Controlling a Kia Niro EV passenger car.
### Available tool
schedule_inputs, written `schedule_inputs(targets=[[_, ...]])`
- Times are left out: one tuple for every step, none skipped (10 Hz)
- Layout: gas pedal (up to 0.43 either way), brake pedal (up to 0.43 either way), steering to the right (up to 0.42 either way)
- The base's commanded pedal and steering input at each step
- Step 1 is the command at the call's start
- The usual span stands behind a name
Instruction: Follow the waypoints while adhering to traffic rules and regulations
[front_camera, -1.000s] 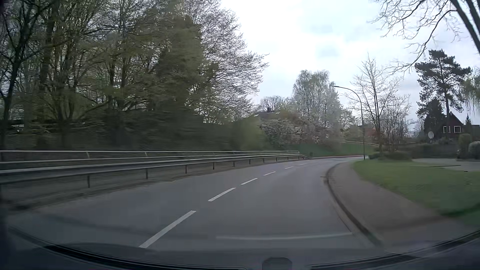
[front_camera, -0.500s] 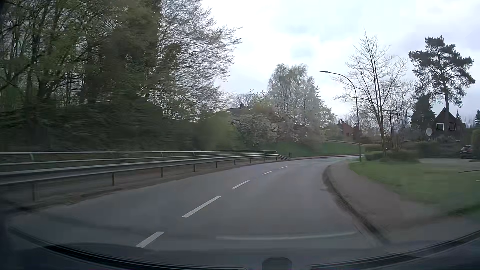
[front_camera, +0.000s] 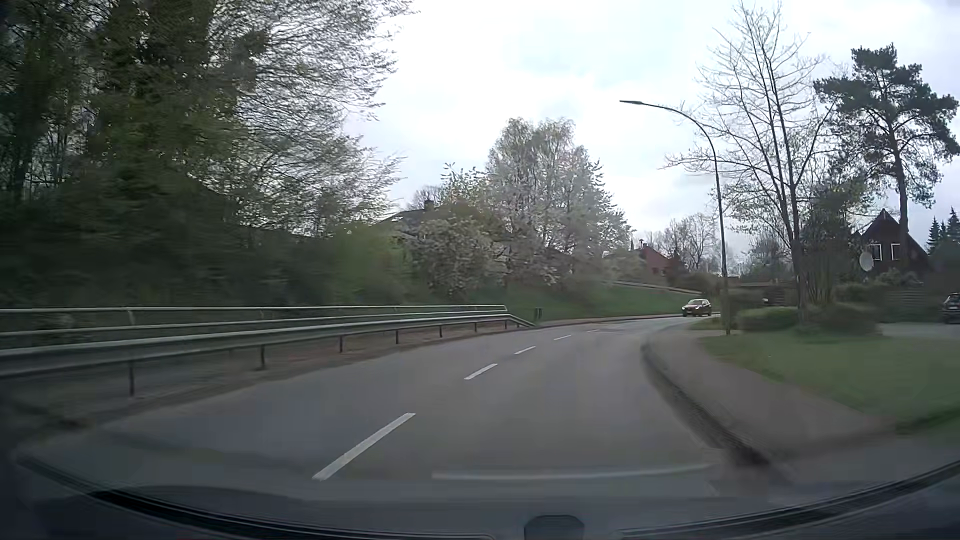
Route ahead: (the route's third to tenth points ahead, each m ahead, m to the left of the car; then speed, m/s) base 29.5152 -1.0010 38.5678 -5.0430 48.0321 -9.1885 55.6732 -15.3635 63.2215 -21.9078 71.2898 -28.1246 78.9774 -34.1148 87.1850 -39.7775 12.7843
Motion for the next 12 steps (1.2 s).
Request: schedule_inputs(targets=[[0.197, 0.0, 0.065], [0.197, 0.0, 0.067], [0.197, 0.0, 0.068], [0.197, 0.0, 0.07], [0.189, 0.0, 0.071], [0.189, 0.0, 0.071], [0.189, 0.0, 0.07], [0.189, 0.0, 0.064], [0.189, 0.0, 0.057], [0.189, 0.0, 0.054], [0.189, 0.0, 0.053], [0.189, 0.0, 0.05]])
